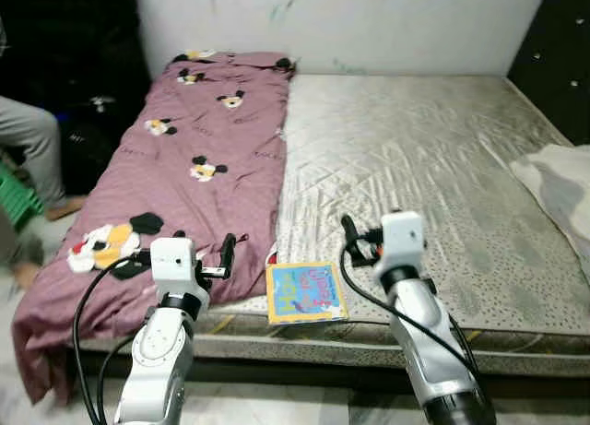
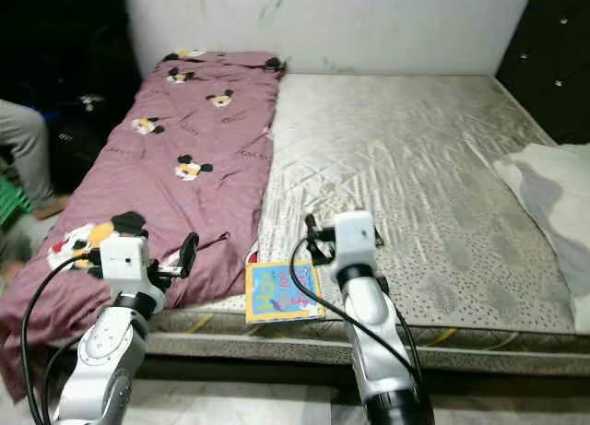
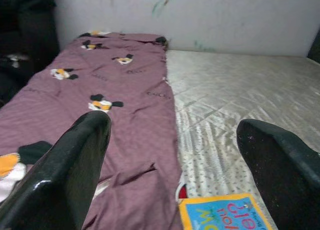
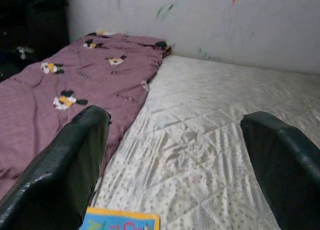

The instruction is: Clean up the room

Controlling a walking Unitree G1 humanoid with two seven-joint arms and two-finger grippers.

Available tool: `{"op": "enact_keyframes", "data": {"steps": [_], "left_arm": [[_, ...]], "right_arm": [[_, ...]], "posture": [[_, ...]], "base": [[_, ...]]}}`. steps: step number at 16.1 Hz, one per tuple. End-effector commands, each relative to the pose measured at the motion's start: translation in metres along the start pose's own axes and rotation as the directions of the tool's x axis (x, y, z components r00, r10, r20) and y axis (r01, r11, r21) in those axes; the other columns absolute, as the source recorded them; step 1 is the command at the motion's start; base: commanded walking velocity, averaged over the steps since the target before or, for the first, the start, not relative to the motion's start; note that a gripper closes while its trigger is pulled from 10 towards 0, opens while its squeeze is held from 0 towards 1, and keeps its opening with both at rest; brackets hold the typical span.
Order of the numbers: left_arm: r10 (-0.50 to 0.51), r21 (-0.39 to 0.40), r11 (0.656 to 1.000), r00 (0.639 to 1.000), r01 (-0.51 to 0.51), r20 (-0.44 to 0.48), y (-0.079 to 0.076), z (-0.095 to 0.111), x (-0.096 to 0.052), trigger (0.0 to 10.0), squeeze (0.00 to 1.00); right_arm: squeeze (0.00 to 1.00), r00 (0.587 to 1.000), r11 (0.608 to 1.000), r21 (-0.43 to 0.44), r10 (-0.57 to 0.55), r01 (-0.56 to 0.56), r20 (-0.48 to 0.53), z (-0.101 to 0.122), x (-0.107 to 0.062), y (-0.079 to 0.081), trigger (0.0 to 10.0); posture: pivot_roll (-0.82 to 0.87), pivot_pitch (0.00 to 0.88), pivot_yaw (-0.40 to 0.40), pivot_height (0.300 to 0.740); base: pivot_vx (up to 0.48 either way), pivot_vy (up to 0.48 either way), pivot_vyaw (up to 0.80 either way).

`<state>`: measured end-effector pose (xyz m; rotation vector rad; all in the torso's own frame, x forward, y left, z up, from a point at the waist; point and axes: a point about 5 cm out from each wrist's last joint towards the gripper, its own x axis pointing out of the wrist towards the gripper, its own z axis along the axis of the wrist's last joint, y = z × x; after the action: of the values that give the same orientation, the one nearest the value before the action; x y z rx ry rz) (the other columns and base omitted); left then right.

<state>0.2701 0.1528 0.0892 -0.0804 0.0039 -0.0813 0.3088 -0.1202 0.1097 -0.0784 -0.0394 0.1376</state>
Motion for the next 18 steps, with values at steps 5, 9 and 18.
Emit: {"op": "enact_keyframes", "data": {"steps": [5, 9, 18], "left_arm": [[-0.056, -0.015, 0.998, 0.998, 0.056, 0.013, -0.0107, 0.0038, 0.0056, 10.0, 0.0], [-0.05, -0.008, 0.999, 0.999, 0.05, 0.02, -0.0071, 0.0066, 0.0095, 10.0, 0.0], [-0.04, -0.007, 0.999, 0.999, 0.04, 0.003, -0.0087, 0.0035, 0.0065, 10.0, 0.0]], "right_arm": [[0.0, 1.0, 1.0, -0.003, -0.02, 0.02, -0.009, -0.0017, 0.0006, -0.0066, 10.0], [0.0, 1.0, 1.0, -0.004, -0.021, 0.021, -0.015, -0.0045, -0.0029, -0.0049, 10.0], [0.0, 0.999, 1.0, -0.019, -0.019, 0.019, -0.027, -0.0075, -0.0022, -0.0057, 10.0]], "posture": [[-0.01, 0.038, 0.013, 0.74], [-0.01, 0.036, 0.014, 0.74], [0.0, 0.045, 0.008, 0.74]], "base": [[0.0, 0.0, -0.22], [0.298, 0.0, 0.0], [0.294, 0.0, 0.0]]}}
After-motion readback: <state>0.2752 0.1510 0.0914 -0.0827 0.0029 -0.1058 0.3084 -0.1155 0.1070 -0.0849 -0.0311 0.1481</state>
